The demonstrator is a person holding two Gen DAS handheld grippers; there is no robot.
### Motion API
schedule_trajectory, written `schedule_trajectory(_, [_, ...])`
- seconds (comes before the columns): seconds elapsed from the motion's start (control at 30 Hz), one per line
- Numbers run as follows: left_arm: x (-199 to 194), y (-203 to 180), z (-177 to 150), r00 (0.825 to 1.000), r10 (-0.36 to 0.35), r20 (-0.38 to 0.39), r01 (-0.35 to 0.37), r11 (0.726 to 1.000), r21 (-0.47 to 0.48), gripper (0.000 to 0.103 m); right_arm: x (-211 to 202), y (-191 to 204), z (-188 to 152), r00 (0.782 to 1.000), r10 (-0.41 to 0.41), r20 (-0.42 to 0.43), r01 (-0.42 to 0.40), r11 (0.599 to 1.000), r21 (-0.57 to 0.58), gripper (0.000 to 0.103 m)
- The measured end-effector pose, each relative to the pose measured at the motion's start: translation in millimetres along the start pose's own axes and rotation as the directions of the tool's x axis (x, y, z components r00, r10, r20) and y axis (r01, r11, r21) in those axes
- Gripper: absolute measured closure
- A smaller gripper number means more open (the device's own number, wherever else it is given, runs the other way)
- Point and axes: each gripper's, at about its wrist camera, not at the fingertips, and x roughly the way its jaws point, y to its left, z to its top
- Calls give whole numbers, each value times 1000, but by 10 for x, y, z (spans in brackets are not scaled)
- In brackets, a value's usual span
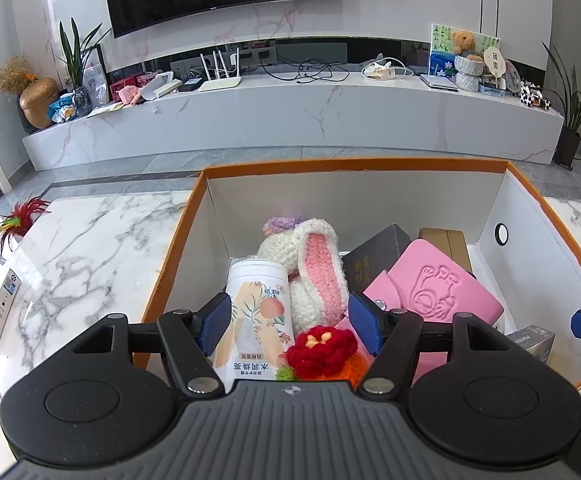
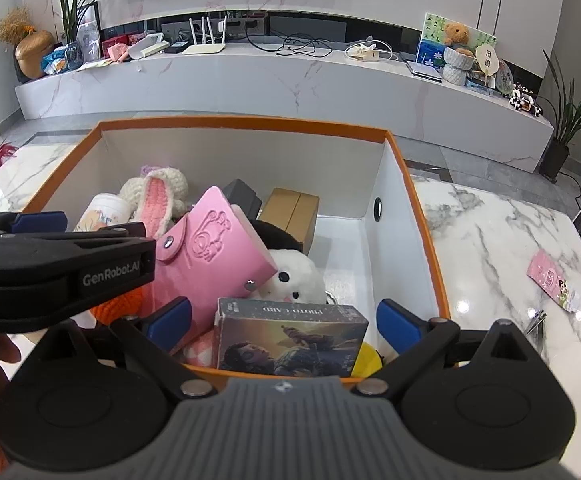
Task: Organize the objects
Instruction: 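Lower the ball into the box with the left tool while the right tool lowers the card box inside, then release the ball and card box and pull both tools back from the box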
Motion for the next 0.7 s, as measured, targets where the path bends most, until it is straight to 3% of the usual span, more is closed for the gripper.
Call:
schedule_trajectory(0.47, [-342,204,-23,998,-55,-33,53,996,-69,27,-197,43,-46,1000,-10,20,9,999,31,3])
schedule_trajectory(0.7, [-615,349,-172,998,-45,-37,40,993,-115,27,-432,157,-99,999,-24,27,24,1000,-8,2])
